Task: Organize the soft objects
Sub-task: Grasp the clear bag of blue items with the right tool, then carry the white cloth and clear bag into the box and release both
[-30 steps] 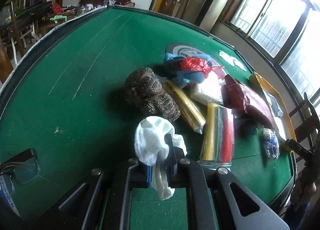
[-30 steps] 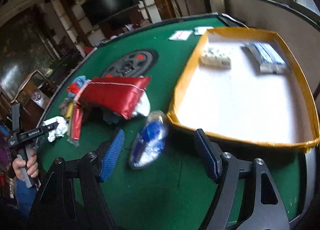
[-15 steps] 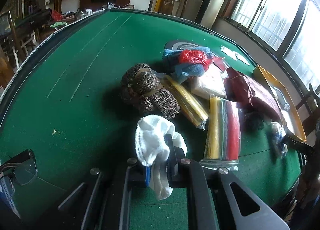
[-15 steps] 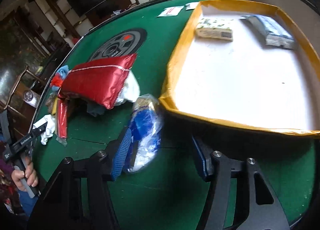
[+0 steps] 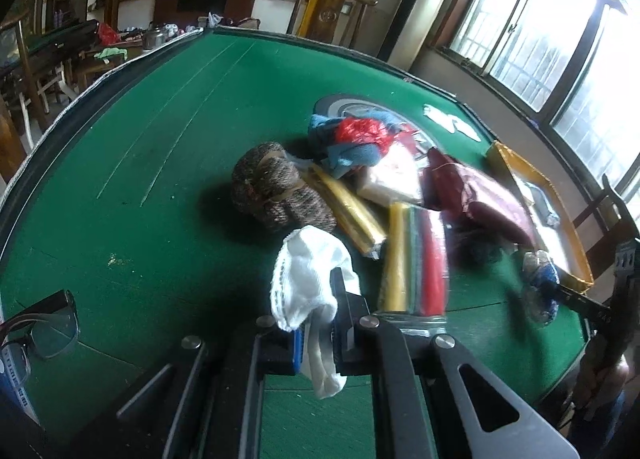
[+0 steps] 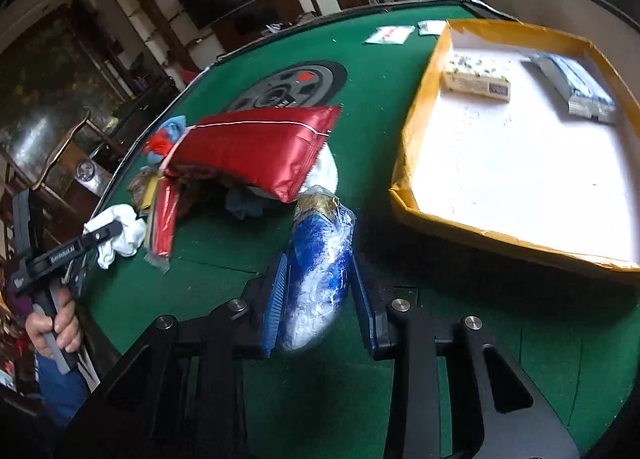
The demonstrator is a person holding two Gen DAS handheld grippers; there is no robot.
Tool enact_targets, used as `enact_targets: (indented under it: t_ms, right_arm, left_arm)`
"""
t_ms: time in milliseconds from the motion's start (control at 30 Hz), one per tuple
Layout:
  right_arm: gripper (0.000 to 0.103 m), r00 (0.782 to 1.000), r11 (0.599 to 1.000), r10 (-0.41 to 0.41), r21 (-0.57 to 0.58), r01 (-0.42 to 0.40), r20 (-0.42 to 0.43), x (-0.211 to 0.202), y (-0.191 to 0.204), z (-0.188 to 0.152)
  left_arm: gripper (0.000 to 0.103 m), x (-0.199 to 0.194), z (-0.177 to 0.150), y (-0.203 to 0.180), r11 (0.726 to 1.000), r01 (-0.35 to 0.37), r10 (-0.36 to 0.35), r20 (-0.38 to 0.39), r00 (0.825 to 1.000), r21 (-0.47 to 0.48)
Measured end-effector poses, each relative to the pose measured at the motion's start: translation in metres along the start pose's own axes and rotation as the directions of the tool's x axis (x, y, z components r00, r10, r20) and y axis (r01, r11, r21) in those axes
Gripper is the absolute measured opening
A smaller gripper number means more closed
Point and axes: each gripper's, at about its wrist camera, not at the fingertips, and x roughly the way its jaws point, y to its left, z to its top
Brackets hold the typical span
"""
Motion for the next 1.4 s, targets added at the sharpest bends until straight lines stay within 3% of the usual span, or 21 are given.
enact_targets:
  t_ms: [200,500,600,800,933,1033,1200,1333,1400]
  right_arm:
    - [0.032,1.0,1.0,0.002,-0.028,-0.001,0.027,-0.014,0.001,-0.001]
    - [0.032,0.994,1.0,-0.011,0.013,0.009,0.108,-0.052,-0.026,0.011]
    - [0.032,0.989,0.997,-0.036,0.069,0.027,0.141,-0.066,-0.048,0.02]
    - [0.032,0.967,0.973,-0.166,0.192,0.129,0.194,-0.08,-0.098,0.039]
    - [0.032,0.953,0.945,-0.238,0.273,0.182,0.187,-0.078,-0.126,0.042]
    - [0.032,0.954,0.935,-0.244,0.303,0.184,0.176,-0.072,-0.138,0.037]
    - [0.032,0.95,0.929,-0.261,0.311,0.199,0.172,-0.066,-0.15,0.03]
    - [0.033,0.94,0.936,-0.279,0.274,0.221,0.195,-0.064,-0.146,0.03]
    - [0.036,0.935,0.935,-0.289,0.271,0.23,0.204,-0.064,-0.146,0.029]
  left_arm:
    - [0.009,-0.013,0.004,-0.021,0.997,0.068,-0.068,0.013,0.998,0.026]
    - [0.009,-0.025,0.021,-0.086,0.972,0.191,-0.193,0.008,0.981,0.135]
    - [0.009,-0.024,0.03,-0.124,0.949,0.251,-0.254,-0.009,0.967,0.191]
    - [0.009,-0.001,0.038,-0.218,0.874,0.386,-0.377,-0.091,0.922,0.297]
    - [0.009,0.029,0.038,-0.279,0.826,0.46,-0.431,-0.161,0.888,0.325]
    - [0.009,0.061,0.033,-0.311,0.814,0.487,-0.434,-0.225,0.872,0.316]
    - [0.009,0.103,0.025,-0.321,0.835,0.482,-0.418,-0.265,0.869,0.264]
    - [0.011,0.113,0.021,-0.313,0.862,0.437,-0.383,-0.232,0.894,0.257]
    - [0.011,0.117,0.021,-0.314,0.867,0.432,-0.379,-0.235,0.895,0.249]
